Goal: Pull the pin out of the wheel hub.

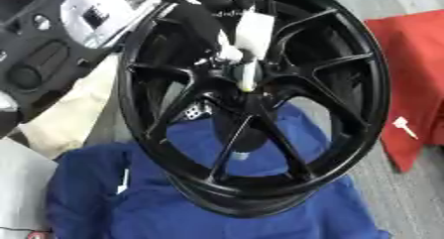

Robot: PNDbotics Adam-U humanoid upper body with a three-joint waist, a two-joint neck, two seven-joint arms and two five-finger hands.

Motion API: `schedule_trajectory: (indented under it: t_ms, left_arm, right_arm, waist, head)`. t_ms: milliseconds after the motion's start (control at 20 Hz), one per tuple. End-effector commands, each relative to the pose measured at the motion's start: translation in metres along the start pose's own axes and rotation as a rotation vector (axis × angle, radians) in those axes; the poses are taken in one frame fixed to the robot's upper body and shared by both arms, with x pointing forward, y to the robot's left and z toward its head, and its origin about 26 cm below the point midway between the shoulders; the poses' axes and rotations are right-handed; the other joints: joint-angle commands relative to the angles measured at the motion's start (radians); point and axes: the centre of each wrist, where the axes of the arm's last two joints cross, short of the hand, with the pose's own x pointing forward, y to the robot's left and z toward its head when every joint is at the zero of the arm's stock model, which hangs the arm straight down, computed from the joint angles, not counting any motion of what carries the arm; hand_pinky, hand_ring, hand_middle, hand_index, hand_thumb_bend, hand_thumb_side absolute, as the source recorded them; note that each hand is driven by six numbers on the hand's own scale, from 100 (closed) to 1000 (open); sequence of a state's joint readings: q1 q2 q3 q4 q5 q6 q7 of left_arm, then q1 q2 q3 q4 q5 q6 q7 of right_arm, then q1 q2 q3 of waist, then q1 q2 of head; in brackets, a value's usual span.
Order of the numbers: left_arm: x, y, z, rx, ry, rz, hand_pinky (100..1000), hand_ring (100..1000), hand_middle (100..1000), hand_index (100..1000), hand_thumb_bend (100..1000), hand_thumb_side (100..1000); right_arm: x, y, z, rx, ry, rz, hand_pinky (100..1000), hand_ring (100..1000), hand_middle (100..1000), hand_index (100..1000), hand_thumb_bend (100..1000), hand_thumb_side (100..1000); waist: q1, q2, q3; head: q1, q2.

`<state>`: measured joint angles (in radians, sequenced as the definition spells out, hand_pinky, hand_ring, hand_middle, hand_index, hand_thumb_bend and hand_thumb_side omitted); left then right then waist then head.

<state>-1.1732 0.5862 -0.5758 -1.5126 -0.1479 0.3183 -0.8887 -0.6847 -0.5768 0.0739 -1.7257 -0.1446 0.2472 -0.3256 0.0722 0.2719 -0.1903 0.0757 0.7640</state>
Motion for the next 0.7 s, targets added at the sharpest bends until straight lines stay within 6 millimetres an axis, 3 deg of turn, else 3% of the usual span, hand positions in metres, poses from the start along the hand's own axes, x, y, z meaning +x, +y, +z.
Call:
schedule_trajectory:
  t_ms: [50,400,700]
  left_arm:
    - [0.004,0.019,0.024,0.055,0.02,0.011,682,581,449,530,100,268]
    - [-0.017,0.045,0.066,0.296,0.016,0.111,677,571,433,524,100,286]
    - [-0.05,0.055,0.139,0.637,-0.04,0.244,663,558,411,513,100,417]
  right_arm:
    - [0.006,-0.009,-0.004,-0.014,-0.021,0.013,699,558,620,685,100,895]
    - [0.005,-0.012,-0.003,-0.022,-0.02,0.021,699,557,620,684,100,896]
    - [0.007,-0.019,-0.002,-0.036,-0.028,0.035,699,557,620,684,100,891]
  waist:
    - [-0.005,-0.03,0.003]
    - [-0.005,-0.032,0.014]
    - [-0.012,-0.026,0.024]
  head:
    - [-0.004,0.006]
    - [-0.011,0.006]
    - [-0.024,0.006]
